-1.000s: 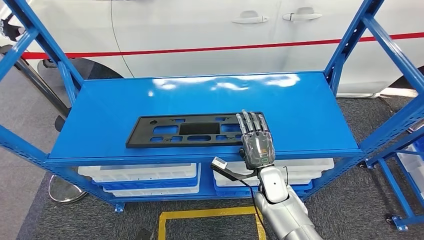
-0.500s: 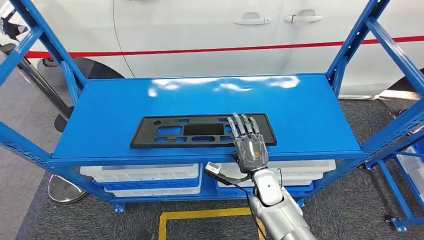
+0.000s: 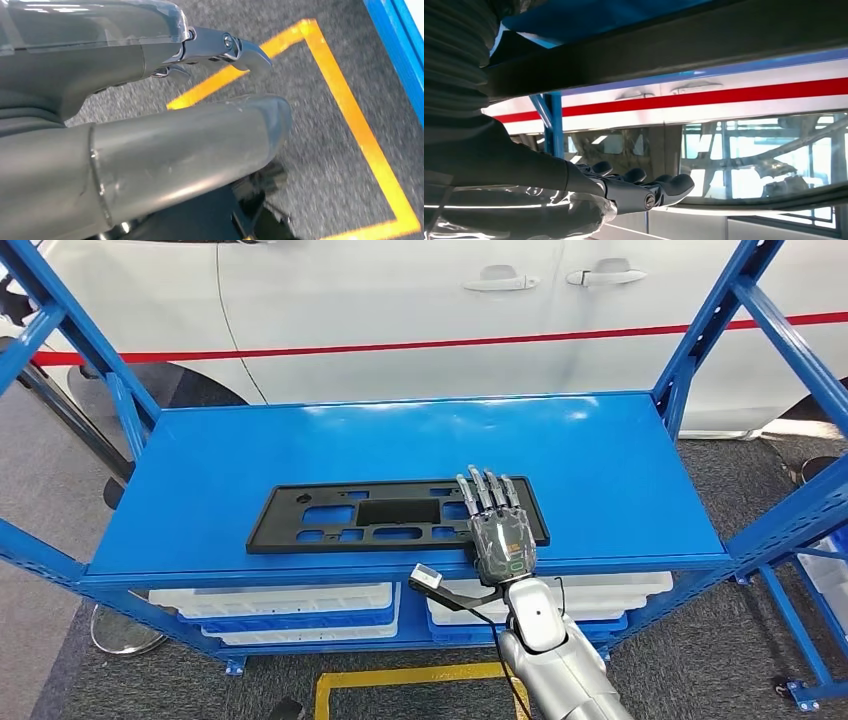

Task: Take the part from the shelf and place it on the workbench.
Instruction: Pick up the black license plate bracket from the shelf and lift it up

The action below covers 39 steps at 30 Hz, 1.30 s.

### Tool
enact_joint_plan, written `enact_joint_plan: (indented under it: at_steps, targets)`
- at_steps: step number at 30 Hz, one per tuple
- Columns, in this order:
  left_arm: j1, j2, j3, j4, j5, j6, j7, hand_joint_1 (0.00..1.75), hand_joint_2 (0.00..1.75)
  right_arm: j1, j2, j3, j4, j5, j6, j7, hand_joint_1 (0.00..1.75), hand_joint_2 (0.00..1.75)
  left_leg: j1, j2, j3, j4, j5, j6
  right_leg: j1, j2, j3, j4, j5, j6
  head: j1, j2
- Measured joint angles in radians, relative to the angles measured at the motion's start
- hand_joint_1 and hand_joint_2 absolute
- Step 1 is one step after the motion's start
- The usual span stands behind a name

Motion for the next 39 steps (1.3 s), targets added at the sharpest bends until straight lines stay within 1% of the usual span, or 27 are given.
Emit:
enact_joint_plan:
  at_steps: [2, 4, 5, 6, 7, 9, 10, 11, 13, 15, 17, 19, 20, 21, 22, 23, 25, 26, 27, 30, 31, 33, 35, 36, 37, 38, 39]
  targets:
    - [-0.001, 0.000, 0.002, 0.000, -0.002, 0.000, 0.000, 0.00, 0.00, -0.002, 0.001, 0.000, -0.004, 0.000, 0.000, 0.000, 0.00, 1.75, 0.003, 0.001, -0.031, 0.074, -0.043, -0.011, -0.003, -0.003, 0.009, -0.006, -0.003, -0.010, 0.000, 0.000]
    - [0.000, 0.000, 0.003, 0.000, -0.004, 0.000, -0.001, 0.00, 0.00, -0.002, 0.002, 0.000, -0.005, 0.000, 0.000, 0.000, 0.00, 1.75, 0.006, 0.001, -0.100, 0.207, -0.097, -0.019, -0.003, -0.004, 0.013, -0.006, -0.007, -0.016, 0.000, 0.000]
    - [0.001, 0.000, 0.004, 0.000, -0.004, 0.000, -0.001, 0.00, 0.00, -0.002, 0.002, 0.000, -0.005, 0.000, 0.000, 0.000, 0.00, 1.75, 0.008, 0.001, -0.132, 0.259, -0.108, -0.021, -0.002, -0.004, 0.014, -0.006, -0.008, -0.017, 0.000, 0.000]
    - [0.002, 0.000, 0.004, 0.000, -0.004, 0.000, 0.000, 0.00, 0.00, -0.001, 0.002, 0.000, -0.005, 0.000, 0.000, 0.000, 0.00, 1.75, 0.008, 0.001, -0.148, 0.277, -0.100, -0.021, -0.001, -0.003, 0.015, -0.005, -0.009, -0.017, 0.000, 0.000]
    - [0.003, 0.000, 0.004, 0.000, -0.004, 0.000, 0.000, 0.00, 0.00, -0.001, 0.002, 0.000, -0.005, 0.000, 0.000, 0.000, 0.00, 1.75, 0.009, 0.001, -0.145, 0.254, -0.071, -0.019, -0.001, -0.002, 0.018, -0.005, -0.011, -0.017, 0.000, 0.000]
    - [0.002, 0.001, 0.005, 0.000, -0.004, 0.000, -0.001, 0.00, 0.00, -0.002, 0.003, 0.000, -0.005, 0.000, 0.000, 0.000, 0.00, 1.75, 0.007, 0.001, -0.095, 0.124, 0.012, -0.008, -0.001, 0.000, 0.026, -0.006, -0.014, -0.015, 0.000, 0.000]
    - [0.001, 0.002, 0.005, 0.000, -0.004, 0.000, -0.001, 0.00, 0.00, -0.002, 0.004, 0.000, -0.005, 0.000, 0.000, 0.000, 0.00, 1.75, 0.004, 0.001, -0.069, 0.061, 0.040, -0.001, 0.000, 0.001, 0.028, -0.006, -0.016, -0.012, 0.000, 0.000]
    - [0.000, 0.002, 0.006, 0.000, -0.004, 0.000, -0.001, 0.00, 0.00, -0.003, 0.004, 0.000, -0.005, 0.000, 0.000, 0.000, 0.03, 1.75, 0.000, 0.001, -0.050, 0.017, 0.054, 0.006, 0.000, 0.001, 0.029, -0.007, -0.016, -0.008, 0.000, 0.000]
    - [-0.001, 0.003, 0.008, 0.000, -0.005, 0.000, -0.001, 0.00, 0.00, -0.004, 0.005, 0.000, -0.005, 0.000, 0.000, 0.000, 0.90, 1.75, -0.006, 0.000, -0.041, -0.009, 0.056, 0.015, 0.000, 0.000, 0.027, -0.011, -0.013, 0.003, 0.000, 0.000]
    - [0.000, 0.003, 0.010, 0.000, -0.007, 0.001, -0.002, 0.00, 0.00, -0.004, 0.005, 0.000, -0.006, 0.000, 0.000, -0.002, 1.75, 1.75, -0.001, 0.000, -0.034, -0.026, 0.064, 0.024, 0.001, -0.001, 0.028, -0.012, -0.015, 0.015, 0.000, 0.000]
    - [-0.001, 0.003, 0.010, 0.000, -0.011, 0.003, -0.004, 0.00, 0.00, -0.006, 0.004, 0.000, -0.006, 0.000, 0.000, -0.004, 1.75, 1.75, 0.005, 0.002, -0.025, -0.044, 0.075, 0.034, 0.002, -0.002, 0.007, 0.042, -0.053, 0.023, 0.000, 0.000]
    - [-0.002, 0.003, 0.011, 0.000, -0.015, 0.003, -0.004, 0.00, 0.00, -0.006, 0.003, 0.000, -0.005, -0.001, 0.000, -0.005, 1.75, 1.75, 0.004, 0.003, -0.025, -0.046, 0.078, 0.038, -0.001, -0.002, -0.050, 0.164, -0.115, 0.027, 0.000, 0.000]
    - [-0.002, 0.003, 0.011, 0.000, -0.016, 0.003, -0.004, 0.00, 0.00, -0.005, 0.003, -0.001, -0.004, -0.001, 0.000, -0.006, 1.75, 1.75, 0.003, 0.003, -0.027, -0.043, 0.077, 0.038, -0.002, -0.002, -0.078, 0.221, -0.135, 0.029, 0.000, 0.000]
    - [-0.001, 0.002, 0.011, 0.000, -0.016, 0.003, -0.004, 0.00, 0.00, -0.003, 0.002, -0.001, -0.002, -0.001, 0.000, -0.006, 1.75, 1.75, 0.003, 0.003, -0.028, -0.041, 0.075, 0.038, -0.002, -0.002, -0.093, 0.248, -0.136, 0.031, 0.000, 0.000]
    - [-0.001, 0.002, 0.011, 0.000, -0.016, 0.003, -0.004, 0.00, 0.00, -0.002, 0.001, -0.001, -0.002, -0.001, 0.000, -0.006, 1.75, 1.75, 0.003, 0.003, -0.028, -0.038, 0.073, 0.038, -0.003, -0.002, -0.089, 0.237, -0.117, 0.032, 0.000, 0.000]
    - [-0.001, 0.002, 0.011, 0.000, -0.016, 0.004, -0.004, 0.00, 0.00, -0.002, 0.000, -0.001, -0.001, -0.001, 0.000, -0.006, 1.75, 1.75, 0.003, 0.002, -0.028, -0.033, 0.070, 0.036, -0.003, -0.002, -0.067, 0.191, -0.084, 0.032, 0.000, 0.000]
    - [-0.001, 0.001, 0.011, 0.000, -0.017, 0.004, -0.005, 0.00, 0.00, -0.005, 0.000, -0.001, -0.001, -0.001, 0.000, -0.007, 1.75, 1.75, 0.002, 0.001, -0.031, -0.019, 0.061, 0.029, -0.003, -0.002, -0.004, 0.061, -0.028, 0.028, 0.000, 0.000]
    - [-0.002, 0.001, 0.011, 0.000, -0.017, 0.004, -0.005, 0.00, 0.00, -0.006, 0.000, -0.001, -0.001, -0.001, 0.000, -0.008, 1.75, 1.75, 0.000, 0.000, -0.034, -0.013, 0.056, 0.024, -0.002, -0.002, 0.015, 0.019, -0.016, 0.024, 0.000, 0.000]
    - [-0.003, 0.001, 0.011, 0.000, -0.017, 0.005, -0.006, 0.00, 0.00, -0.006, 0.000, -0.001, -0.001, -0.001, 0.000, -0.009, 1.75, 1.75, -0.002, 0.000, -0.037, -0.008, 0.053, 0.019, 0.000, -0.001, 0.023, 0.000, -0.016, 0.019, 0.000, 0.000]
    - [-0.003, 0.001, 0.012, 0.000, -0.017, 0.006, -0.009, 0.00, 0.00, -0.007, -0.001, -0.001, -0.002, -0.001, 0.000, -0.013, 1.75, 1.75, -0.001, 0.000, -0.040, -0.002, 0.047, 0.006, 0.000, 0.000, 0.022, -0.004, -0.016, 0.003, 0.000, 0.000]
    - [-0.004, 0.001, 0.012, 0.000, -0.018, 0.006, -0.011, 0.00, 0.00, -0.008, -0.001, -0.001, -0.003, -0.001, 0.000, -0.015, 1.75, 1.75, 0.001, 0.000, -0.046, 0.013, 0.034, 0.001, -0.001, 0.000, 0.024, -0.006, -0.015, -0.003, 0.000, 0.000]
    - [-0.006, 0.001, 0.015, 0.000, -0.018, 0.006, -0.015, 0.00, 0.00, -0.009, -0.001, -0.001, -0.006, -0.001, 0.000, -0.020, 1.75, 1.75, 0.004, 0.001, -0.083, 0.100, -0.018, -0.010, -0.004, -0.002, 0.026, -0.009, -0.014, -0.010, 0.000, 0.000]
    - [-0.006, 0.000, 0.018, 0.000, -0.017, 0.006, -0.018, 0.00, 0.00, -0.009, -0.001, -0.002, -0.008, -0.001, 0.000, -0.024, 1.75, 1.75, 0.008, 0.001, -0.145, 0.232, -0.076, -0.018, -0.003, -0.003, 0.026, -0.009, -0.016, -0.013, 0.000, 0.000]
    - [-0.006, 0.000, 0.019, 0.000, -0.017, 0.005, -0.018, 0.00, 0.00, -0.009, -0.001, -0.003, -0.008, -0.001, 0.000, -0.025, 1.75, 1.75, 0.009, 0.001, -0.164, 0.271, -0.083, -0.019, -0.002, -0.004, 0.027, -0.009, -0.016, -0.013, 0.000, 0.000]
    - [-0.005, 0.000, 0.021, 0.000, -0.017, 0.005, -0.019, 0.00, 0.00, -0.008, -0.001, -0.004, -0.008, -0.002, 0.000, -0.025, 1.75, 1.75, 0.009, 0.001, -0.168, 0.275, -0.071, -0.019, -0.001, -0.003, 0.028, -0.008, -0.017, -0.013, 0.000, 0.000]
    - [-0.005, 0.000, 0.021, 0.000, -0.017, 0.005, -0.019, 0.00, 0.00, -0.009, -0.001, -0.005, -0.008, -0.002, 0.000, -0.025, 1.75, 1.75, 0.009, 0.001, -0.151, 0.235, -0.040, -0.016, -0.001, -0.003, 0.029, -0.008, -0.017, -0.013, 0.000, 0.000]
    - [-0.006, 0.000, 0.022, 0.000, -0.017, 0.004, -0.019, 0.00, 0.00, -0.009, -0.001, -0.005, -0.010, -0.002, 0.000, -0.025, 1.75, 1.75, 0.008, 0.001, -0.119, 0.166, 0.001, -0.010, 0.000, -0.002, 0.032, -0.009, -0.018, -0.013, 0.000, 0.000]
